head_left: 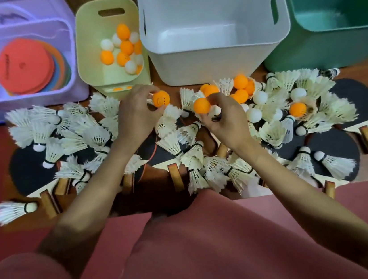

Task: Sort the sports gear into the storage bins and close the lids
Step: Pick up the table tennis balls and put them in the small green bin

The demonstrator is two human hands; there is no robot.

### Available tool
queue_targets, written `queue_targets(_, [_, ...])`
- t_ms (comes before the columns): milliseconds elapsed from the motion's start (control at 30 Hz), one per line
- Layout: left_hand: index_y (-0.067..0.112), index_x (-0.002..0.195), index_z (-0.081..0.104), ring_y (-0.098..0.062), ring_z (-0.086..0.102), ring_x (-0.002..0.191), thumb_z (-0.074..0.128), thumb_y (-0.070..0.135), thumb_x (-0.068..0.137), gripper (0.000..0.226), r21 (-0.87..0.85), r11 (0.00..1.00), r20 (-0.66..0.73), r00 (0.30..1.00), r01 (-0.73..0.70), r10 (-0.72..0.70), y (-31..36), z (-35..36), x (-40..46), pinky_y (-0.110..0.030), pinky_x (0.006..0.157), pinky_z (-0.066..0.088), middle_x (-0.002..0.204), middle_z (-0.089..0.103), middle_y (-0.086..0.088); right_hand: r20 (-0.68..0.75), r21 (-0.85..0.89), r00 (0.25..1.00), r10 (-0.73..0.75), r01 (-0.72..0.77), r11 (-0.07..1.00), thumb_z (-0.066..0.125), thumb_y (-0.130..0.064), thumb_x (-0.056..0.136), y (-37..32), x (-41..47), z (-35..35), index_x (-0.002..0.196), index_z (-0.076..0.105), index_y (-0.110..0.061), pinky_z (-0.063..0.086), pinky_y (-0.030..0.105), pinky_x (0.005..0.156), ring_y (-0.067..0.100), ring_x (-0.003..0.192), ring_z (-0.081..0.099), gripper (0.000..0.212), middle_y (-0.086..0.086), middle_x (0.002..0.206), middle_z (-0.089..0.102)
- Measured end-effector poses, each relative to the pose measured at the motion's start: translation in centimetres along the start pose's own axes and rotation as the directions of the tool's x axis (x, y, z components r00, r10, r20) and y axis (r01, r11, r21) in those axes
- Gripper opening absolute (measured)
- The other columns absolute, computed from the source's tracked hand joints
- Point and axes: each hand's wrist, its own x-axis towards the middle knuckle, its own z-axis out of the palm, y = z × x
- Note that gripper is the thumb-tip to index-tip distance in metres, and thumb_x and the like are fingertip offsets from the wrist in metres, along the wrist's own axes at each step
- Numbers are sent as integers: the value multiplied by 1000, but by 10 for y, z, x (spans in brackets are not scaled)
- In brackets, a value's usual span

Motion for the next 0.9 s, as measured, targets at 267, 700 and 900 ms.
queue_targets(267, [14, 110, 66, -19, 64, 93, 73, 25, 77, 35, -52, 985, -196, 966, 164, -171, -71, -60, 51, -40, 80, 52, 111, 65, -7, -68, 28, 971, -230, 232, 972, 61, -25, 89, -95, 72, 48, 114, 60, -6, 45, 35, 78, 27, 93, 58, 31, 10, 102, 66])
queue_targets(700, [9, 107, 67, -18, 62, 86, 60, 21, 86, 25, -116, 993, -187, 982, 10, -32, -88, -51, 70, -36, 77, 51, 102, 67, -7, -15, -109, 977, -215, 212, 971, 51, -14, 91, -84, 74, 62, 112, 60, -2, 40, 28, 85, 28, 104, 53, 26, 13, 110, 60])
queue_targets(900, [8, 101, 69, -14, 62, 77, 63, 17, 87, 17, -134, 953, -125, 959, -270, 254, -38, -10, 48, -30, 71, 52, 88, 68, -2, 20, -230, 999, -35, 39, 972, 54, -6, 89, -11, 28, 29, 112, 59, -1, 43, 37, 84, 34, 105, 52, 25, 17, 111, 59])
